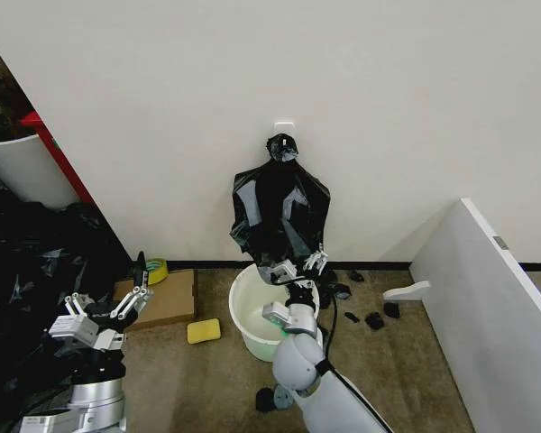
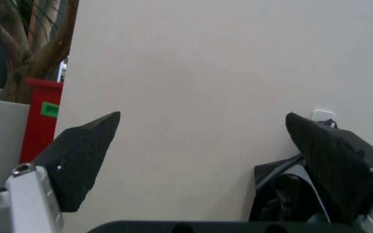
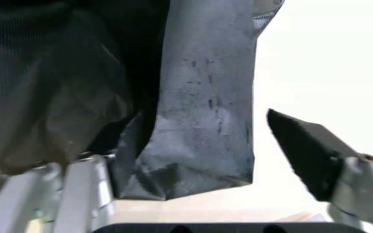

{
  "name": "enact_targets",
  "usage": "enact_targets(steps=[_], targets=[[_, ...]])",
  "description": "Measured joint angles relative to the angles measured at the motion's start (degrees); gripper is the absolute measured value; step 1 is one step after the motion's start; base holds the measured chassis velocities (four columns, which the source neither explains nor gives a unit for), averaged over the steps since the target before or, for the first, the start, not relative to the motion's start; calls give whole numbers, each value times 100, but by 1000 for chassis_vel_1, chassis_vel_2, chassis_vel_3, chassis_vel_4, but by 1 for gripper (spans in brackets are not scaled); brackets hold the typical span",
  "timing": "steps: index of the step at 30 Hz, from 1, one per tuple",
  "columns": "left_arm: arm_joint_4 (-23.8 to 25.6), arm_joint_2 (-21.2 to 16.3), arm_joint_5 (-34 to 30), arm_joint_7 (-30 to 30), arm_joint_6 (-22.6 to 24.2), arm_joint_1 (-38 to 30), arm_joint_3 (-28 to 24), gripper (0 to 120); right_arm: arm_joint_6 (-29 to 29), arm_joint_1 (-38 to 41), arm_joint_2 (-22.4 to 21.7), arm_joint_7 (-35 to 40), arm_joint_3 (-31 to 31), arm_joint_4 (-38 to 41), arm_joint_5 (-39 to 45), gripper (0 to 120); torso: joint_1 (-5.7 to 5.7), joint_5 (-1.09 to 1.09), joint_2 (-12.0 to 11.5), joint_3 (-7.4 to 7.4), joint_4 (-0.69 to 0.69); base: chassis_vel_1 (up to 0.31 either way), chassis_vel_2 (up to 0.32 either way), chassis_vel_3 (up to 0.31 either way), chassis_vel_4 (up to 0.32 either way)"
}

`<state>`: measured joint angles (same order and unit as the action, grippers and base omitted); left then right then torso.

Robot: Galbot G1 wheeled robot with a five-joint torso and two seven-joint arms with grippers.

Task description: Place the garbage bag over the trash bin.

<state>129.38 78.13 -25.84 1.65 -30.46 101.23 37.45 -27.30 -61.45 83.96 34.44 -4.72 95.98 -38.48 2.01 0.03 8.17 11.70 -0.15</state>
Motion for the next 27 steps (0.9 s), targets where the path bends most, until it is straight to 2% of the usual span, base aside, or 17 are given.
enact_targets(steps=[5, 6, 13, 15, 18, 23, 27], targets=[[-2, 10, 16, 6, 0, -4, -14, 100, 109, -80, -16, -1, 57, 121, -31, 47, 0, 0, 0, 0, 0, 0, 0, 0, 0], [-2, 10, 16, 6, 0, -4, -14, 100, 109, -80, -16, -1, 57, 121, -31, 47, 0, 0, 0, 0, 0, 0, 0, 0, 0], [-1, 9, 18, 11, 0, -1, -12, 100, 258, -158, -44, 3, 135, 217, -72, 17, 0, 0, 0, 0, 0, 0, 0, 0, 0], [0, 8, 18, 11, 0, -2, -12, 100, 296, -166, -54, 3, 145, 230, -69, 14, 0, 0, 0, 0, 0, 0, 0, 0, 0], [-4, -20, 16, 12, 0, -22, -12, 100, 448, -194, -88, -14, 178, 275, -27, 1, 0, 0, 0, 0, 0, 0, 0, 0, 0], [-8, -94, -15, 13, 14, -70, -11, 100, 670, -196, -142, -79, 229, 294, 173, 0, 0, 0, 0, 0, 0, 0, 0, 0, 0], [42, -419, -412, 47, 161, -114, -33, 100, 1305, -187, -229, -264, 251, 499, 752, 0, 0, -1, 0, 0, 1, 0, 0, 0, 0]])
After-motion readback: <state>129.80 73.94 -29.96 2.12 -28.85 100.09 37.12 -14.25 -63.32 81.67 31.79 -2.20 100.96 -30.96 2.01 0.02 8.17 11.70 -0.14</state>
